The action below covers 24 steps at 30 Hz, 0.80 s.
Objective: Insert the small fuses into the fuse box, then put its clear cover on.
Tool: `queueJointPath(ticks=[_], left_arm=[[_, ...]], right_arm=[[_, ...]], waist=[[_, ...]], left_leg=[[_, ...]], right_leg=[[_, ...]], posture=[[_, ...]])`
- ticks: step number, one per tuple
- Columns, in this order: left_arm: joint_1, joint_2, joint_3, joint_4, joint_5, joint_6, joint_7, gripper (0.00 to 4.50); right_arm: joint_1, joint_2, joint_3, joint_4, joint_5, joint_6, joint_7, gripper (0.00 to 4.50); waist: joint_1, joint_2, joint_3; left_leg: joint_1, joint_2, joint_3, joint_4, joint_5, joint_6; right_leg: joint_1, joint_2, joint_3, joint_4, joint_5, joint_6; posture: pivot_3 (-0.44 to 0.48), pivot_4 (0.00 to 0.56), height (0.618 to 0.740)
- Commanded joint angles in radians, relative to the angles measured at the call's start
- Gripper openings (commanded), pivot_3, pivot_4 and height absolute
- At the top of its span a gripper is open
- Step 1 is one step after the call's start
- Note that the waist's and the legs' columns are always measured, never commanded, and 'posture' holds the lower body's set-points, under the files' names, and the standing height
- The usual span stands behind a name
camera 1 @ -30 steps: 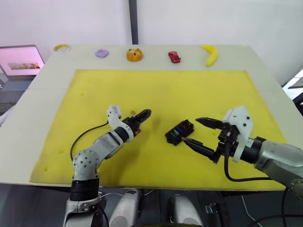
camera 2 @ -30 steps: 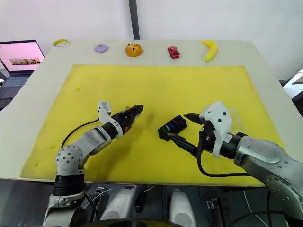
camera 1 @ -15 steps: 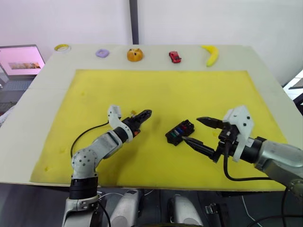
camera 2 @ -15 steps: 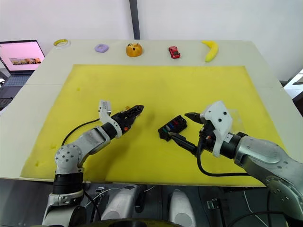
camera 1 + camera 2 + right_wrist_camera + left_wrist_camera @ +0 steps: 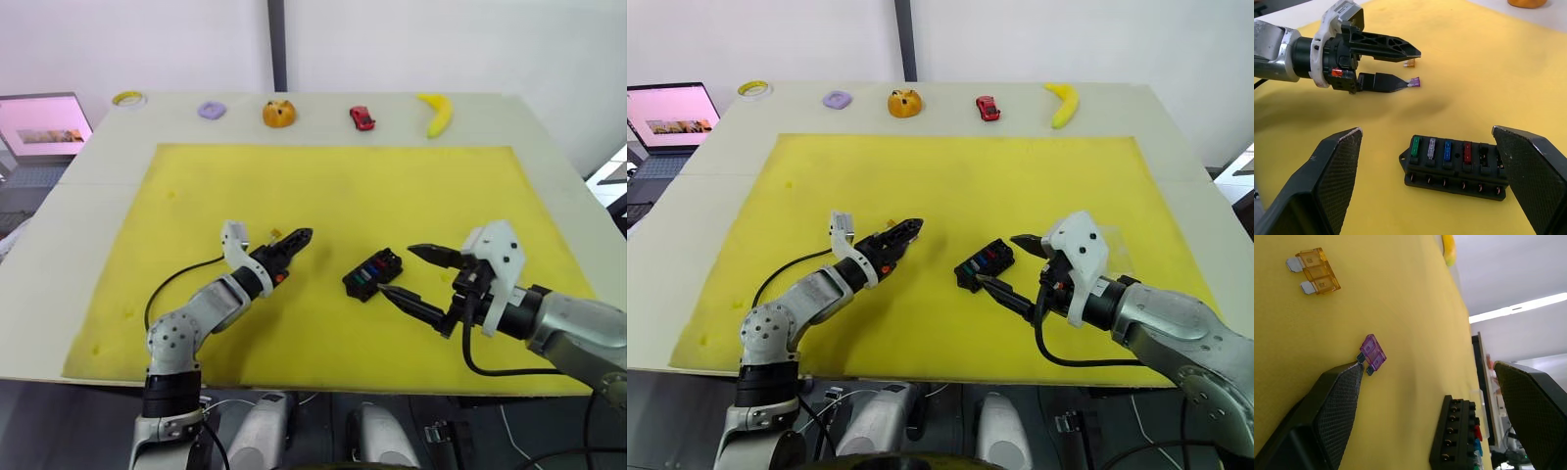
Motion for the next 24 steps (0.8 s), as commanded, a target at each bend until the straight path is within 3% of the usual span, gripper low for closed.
queueJointPath(ticks=[1,10,24], left_arm=[[-0.012,-0.02,-0.002,0.027,0.05,-0.006,0.07,4.5],[-0.062,-0.072,0.013,0.022,0.019,0.02,0.18,4.5],[-0.067,-0.079,0.022,0.03,-0.034,0.04,0.079,4.5]], right_arm=[[-0.008,0.003,-0.019,-0.034,0.006,-0.015,-0.005,4.47],[-0.009,0.009,-0.013,-0.031,-0.002,-0.02,-0.012,4.47],[-0.002,0.013,-0.016,-0.035,-0.003,-0.021,-0.016,4.47]], waist=[[0.009,0.0,0.0],[0.019,0.0,0.0],[0.019,-0.001,0.001]], left_leg=[[0.0,0.0,0.0,0.0,0.0,0.0],[0.0,0.0,0.0,0.002,0.0,0.0],[-0.001,0.0,0.0,0.003,-0.001,0.001]], right_leg=[[0.0,0.0,0.0,0.0,0.0,0.0],[0.0,0.0,0.0,0.0,0.0,0.001],[0.0,0.0,-0.001,-0.001,0.0,0.001]], posture=[[0.0,0.15,0.735],[0.0,0.15,0.735],[0.0,0.15,0.735]])
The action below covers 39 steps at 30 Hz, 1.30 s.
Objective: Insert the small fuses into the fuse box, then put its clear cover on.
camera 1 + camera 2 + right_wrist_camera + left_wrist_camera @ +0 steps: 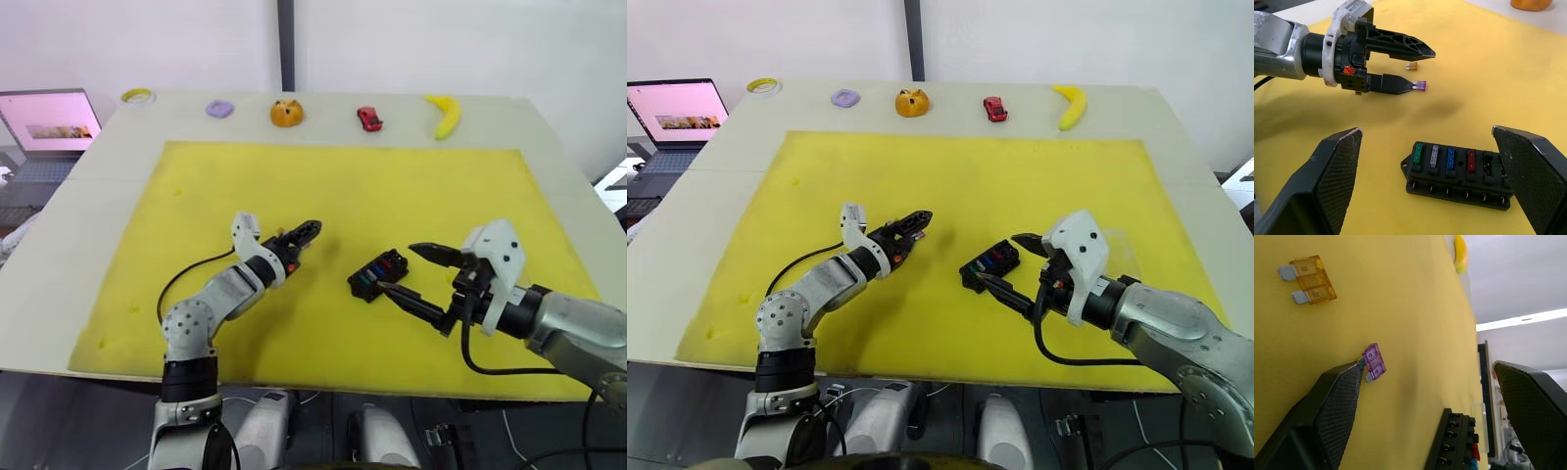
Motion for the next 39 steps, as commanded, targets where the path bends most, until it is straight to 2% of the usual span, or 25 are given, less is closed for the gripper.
queueJointPath(ticks=[1,6,14,29,39], left_arm=[[0.004,0.001,-0.008,0.003,-0.005,0.013,-0.025,4.5],[0.02,0.014,-0.017,0.012,0.028,0.02,-0.08,4.5],[0.019,0.001,-0.009,0.03,0.064,0.002,-0.091,4.5],[-0.036,-0.048,-0.012,0.049,0.079,0.026,0.039,4.5],[-0.031,-0.048,0.002,0.071,0.081,0.03,0.021,4.5]], right_arm=[[-0.002,0.007,-0.016,-0.036,0.0,-0.02,-0.002,4.47],[-0.004,0.007,-0.014,-0.04,0.005,-0.017,-0.007,4.47],[-0.005,0.0,-0.012,-0.039,0.005,-0.015,0.001,4.47],[-0.006,0.01,-0.001,-0.042,-0.002,-0.02,-0.008,4.47],[0.0,0.011,-0.008,-0.043,-0.004,-0.021,-0.01,4.47]], waist=[[0.0,0.0,0.0],[0.0,0.0,0.0],[0.0,0.0,0.0],[0.002,0.0,0.0],[0.003,0.0,0.0]], left_leg=[[0.0,0.0,0.0,0.0,0.0,0.0],[0.0,0.0,0.0,0.0,0.0,0.0],[0.0,0.0,0.0,0.0,0.0,0.0],[0.0,0.0,0.0,0.002,-0.001,0.001],[0.0,0.0,-0.001,0.003,-0.001,0.001]], right_leg=[[0.0,0.0,0.0,0.0,0.0,0.0],[0.0,0.0,0.0,0.0,0.0,0.0],[0.0,0.0,0.0,-0.001,0.0,0.0],[0.0,0.0,0.0,-0.001,0.0,0.0],[0.0,0.0,-0.001,-0.001,0.0,0.0]], posture=[[0.0,0.15,0.735],[0.0,0.15,0.735],[0.0,0.15,0.735],[0.0,0.15,0.735],[0.0,0.15,0.735]])
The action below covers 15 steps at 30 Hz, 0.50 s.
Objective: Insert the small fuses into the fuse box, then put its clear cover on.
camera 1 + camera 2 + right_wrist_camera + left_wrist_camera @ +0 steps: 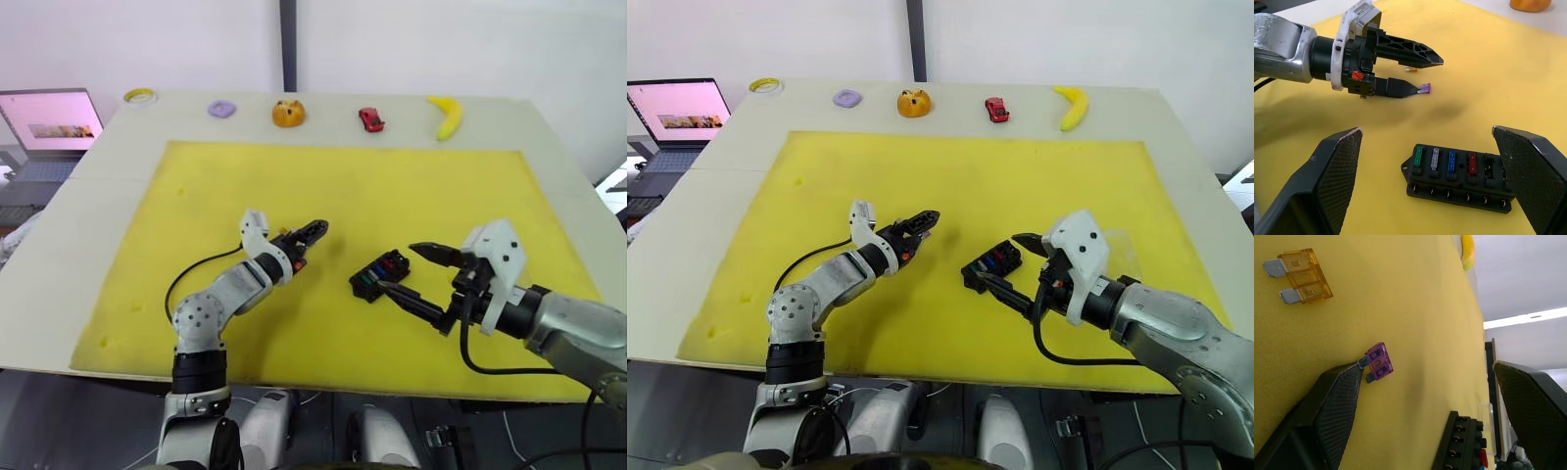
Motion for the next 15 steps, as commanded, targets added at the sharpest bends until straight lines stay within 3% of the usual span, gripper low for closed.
queueJointPath(ticks=[1,14,15], left_arm=[[0.013,-0.004,0.0,0.028,0.008,0.014,-0.012,4.5],[0.024,0.009,0.024,0.055,0.003,0.032,-0.081,4.5],[0.025,0.009,0.024,0.056,0.005,0.032,-0.078,4.24]], right_arm=[[0.0,0.006,-0.011,-0.042,-0.001,-0.02,0.001,4.47],[-0.006,0.002,-0.009,-0.038,-0.003,-0.02,0.008,4.47],[-0.007,0.002,-0.009,-0.038,-0.003,-0.02,0.009,4.5]], waist=[[0.0,0.0,0.0],[-0.001,0.0,0.0],[-0.001,0.0,0.0]], left_leg=[[0.0,0.0,0.0,0.0,0.0,0.0],[0.0,0.0,0.0,0.0,0.0,0.0],[0.0,0.0,0.0,0.0,0.0,0.0]], right_leg=[[0.0,0.0,0.0,0.0,0.0,0.0],[0.0,0.0,0.0,0.0,-0.001,-0.001],[0.0,0.0,0.0,0.0,-0.001,-0.001]], posture=[[0.0,0.15,0.735],[0.0,0.15,0.735],[0.0,0.15,0.735]])
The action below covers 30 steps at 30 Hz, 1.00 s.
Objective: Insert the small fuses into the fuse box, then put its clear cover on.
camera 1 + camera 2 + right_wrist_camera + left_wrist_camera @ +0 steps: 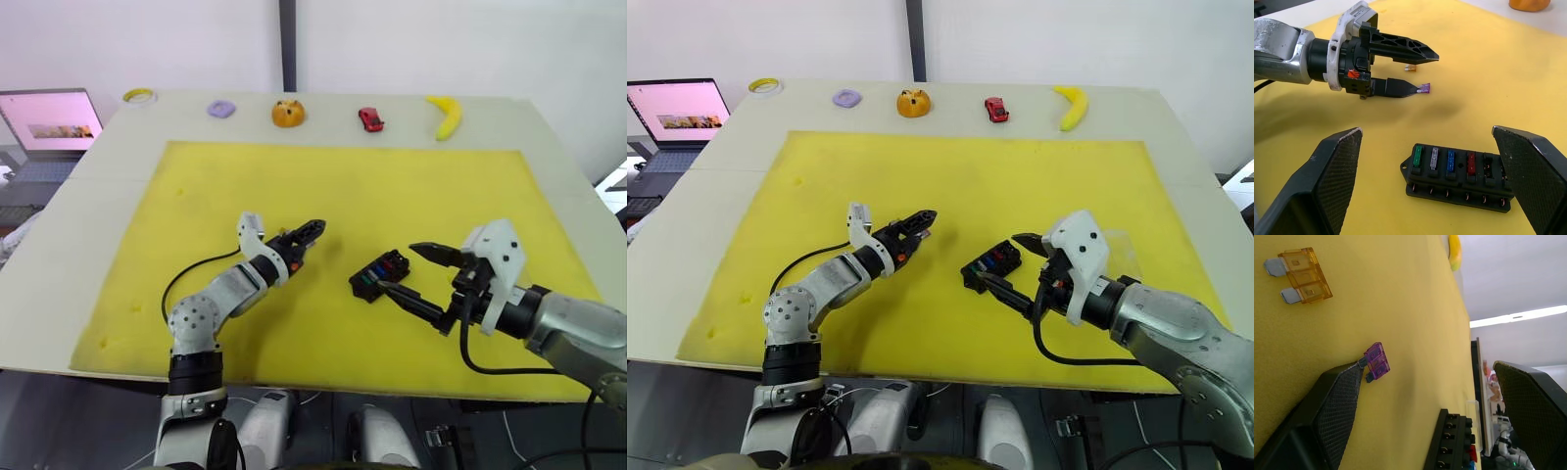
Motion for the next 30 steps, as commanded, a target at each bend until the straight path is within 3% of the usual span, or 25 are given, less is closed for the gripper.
queueJointPath(ticks=[1,2,5,30], left_arm=[[0.016,-0.004,-0.005,0.029,0.016,0.014,0.013,3.96],[0.017,-0.005,-0.003,0.031,0.017,0.014,0.014,3.72],[0.019,-0.006,0.001,0.036,0.021,0.015,0.014,2.16],[0.006,-0.049,0.036,0.076,0.071,-0.022,0.025,2.16]], right_arm=[[-0.008,0.002,-0.008,-0.037,-0.004,-0.02,0.004,4.5],[-0.009,0.002,-0.008,-0.037,-0.004,-0.02,0.004,4.5],[-0.008,0.002,-0.008,-0.037,-0.005,-0.019,0.005,4.5],[-0.009,0.001,-0.009,-0.037,-0.009,-0.018,0.006,4.5]], waist=[[0.0,0.0,0.0],[0.0,0.0,0.0],[0.0,0.0,0.0],[-0.001,0.0,0.0]], left_leg=[[0.0,0.0,0.0,0.0,0.0,0.0],[0.0,0.0,0.0,0.0,0.0,0.0],[-0.001,0.0,0.0,0.0,0.0,0.0],[-0.001,0.0,0.0,0.0,0.0,0.0]], right_leg=[[0.0,0.0,0.0,0.0,0.0,0.0],[0.0,0.0,0.0,0.0,0.0,0.0],[-0.001,0.0,0.0,0.0,0.0,0.0],[-0.001,0.0,0.0,-0.001,0.0,0.0]], posture=[[0.0,0.15,0.735],[0.0,0.15,0.735],[0.0,0.15,0.735],[0.0,0.15,0.735]])
